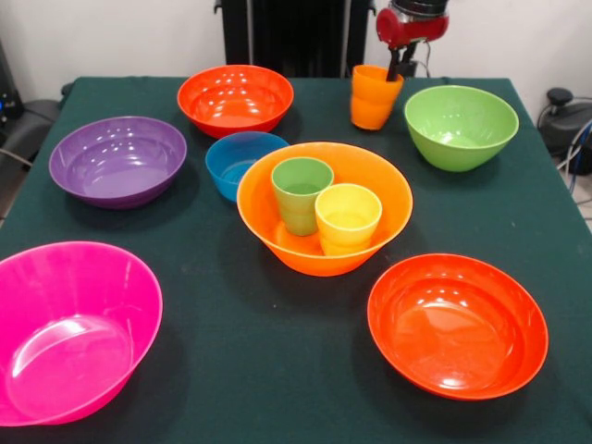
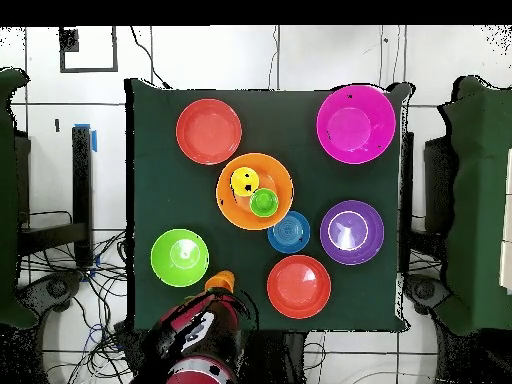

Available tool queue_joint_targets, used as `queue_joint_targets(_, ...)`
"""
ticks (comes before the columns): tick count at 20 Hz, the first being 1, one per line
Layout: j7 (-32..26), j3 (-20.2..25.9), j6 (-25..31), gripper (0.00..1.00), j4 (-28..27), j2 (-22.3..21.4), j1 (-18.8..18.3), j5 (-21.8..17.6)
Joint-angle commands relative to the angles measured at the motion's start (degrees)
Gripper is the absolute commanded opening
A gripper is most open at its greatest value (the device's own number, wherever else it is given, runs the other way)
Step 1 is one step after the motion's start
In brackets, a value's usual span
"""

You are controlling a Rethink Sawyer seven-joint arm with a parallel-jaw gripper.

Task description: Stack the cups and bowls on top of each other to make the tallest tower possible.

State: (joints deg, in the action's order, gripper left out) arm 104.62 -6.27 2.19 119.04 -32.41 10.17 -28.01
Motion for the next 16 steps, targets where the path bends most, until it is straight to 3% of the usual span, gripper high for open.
queue_joint_targets(1,7.61,6.84,0.07,0.0,-2.36,1.01,-1.97,2.94)
queue_joint_targets(10,6.18,7.93,1.25,0.0,-2.7,-0.14,-3.55,2.21)
queue_joint_targets(16,4.93,9.72,5.84,0.0,-1.57,-3.31,-6.92,3.2)
